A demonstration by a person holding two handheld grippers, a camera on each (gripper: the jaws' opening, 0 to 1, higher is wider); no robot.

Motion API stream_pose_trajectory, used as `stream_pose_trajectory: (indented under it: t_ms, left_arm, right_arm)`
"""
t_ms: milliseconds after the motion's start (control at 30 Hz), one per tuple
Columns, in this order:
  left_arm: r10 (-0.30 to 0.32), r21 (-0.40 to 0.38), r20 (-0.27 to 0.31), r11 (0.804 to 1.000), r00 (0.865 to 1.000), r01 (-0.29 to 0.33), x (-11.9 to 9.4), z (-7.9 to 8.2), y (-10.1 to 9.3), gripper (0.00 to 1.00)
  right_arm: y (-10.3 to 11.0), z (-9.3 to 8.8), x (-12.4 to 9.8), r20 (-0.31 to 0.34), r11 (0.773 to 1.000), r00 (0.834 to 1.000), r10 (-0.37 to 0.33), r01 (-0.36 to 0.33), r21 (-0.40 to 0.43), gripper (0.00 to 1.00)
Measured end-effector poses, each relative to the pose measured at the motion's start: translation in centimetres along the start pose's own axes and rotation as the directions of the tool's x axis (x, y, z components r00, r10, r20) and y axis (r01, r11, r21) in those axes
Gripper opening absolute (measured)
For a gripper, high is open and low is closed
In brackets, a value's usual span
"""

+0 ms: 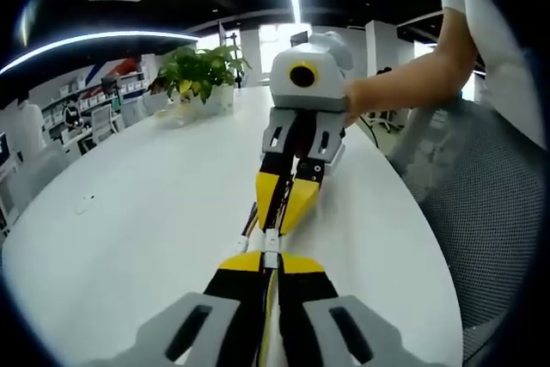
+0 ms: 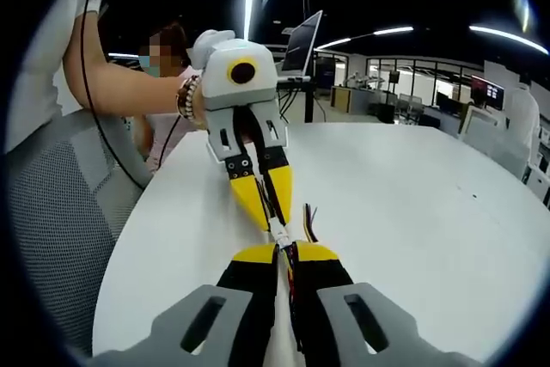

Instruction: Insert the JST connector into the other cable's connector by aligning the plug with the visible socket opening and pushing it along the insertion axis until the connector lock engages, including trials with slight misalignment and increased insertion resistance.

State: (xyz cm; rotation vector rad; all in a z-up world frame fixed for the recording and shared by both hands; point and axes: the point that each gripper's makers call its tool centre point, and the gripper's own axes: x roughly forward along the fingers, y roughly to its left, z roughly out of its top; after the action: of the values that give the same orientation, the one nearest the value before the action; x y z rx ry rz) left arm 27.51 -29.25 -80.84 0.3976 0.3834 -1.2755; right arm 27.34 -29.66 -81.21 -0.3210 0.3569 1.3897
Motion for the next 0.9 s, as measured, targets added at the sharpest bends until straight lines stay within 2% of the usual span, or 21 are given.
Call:
stream_pose_trajectory:
  t_ms: [700,900]
  left_arm:
    - [-0.002,-0.005,-0.008,1.000,1.000,0.002,0.48,-0.15,-0.09,0.00]
    - [0.037,-0.003,-0.030,0.999,0.999,-0.037,0.98,0.06,0.59,0.00]
  right_arm:
    - [-0.01,-0.42,0.06,-0.001,1.000,1.000,-0.001,0.001,0.023,0.03]
    - [-0.71,-0.56,-0.19,0.005,0.999,0.999,-0.035,0.035,0.031,0.03]
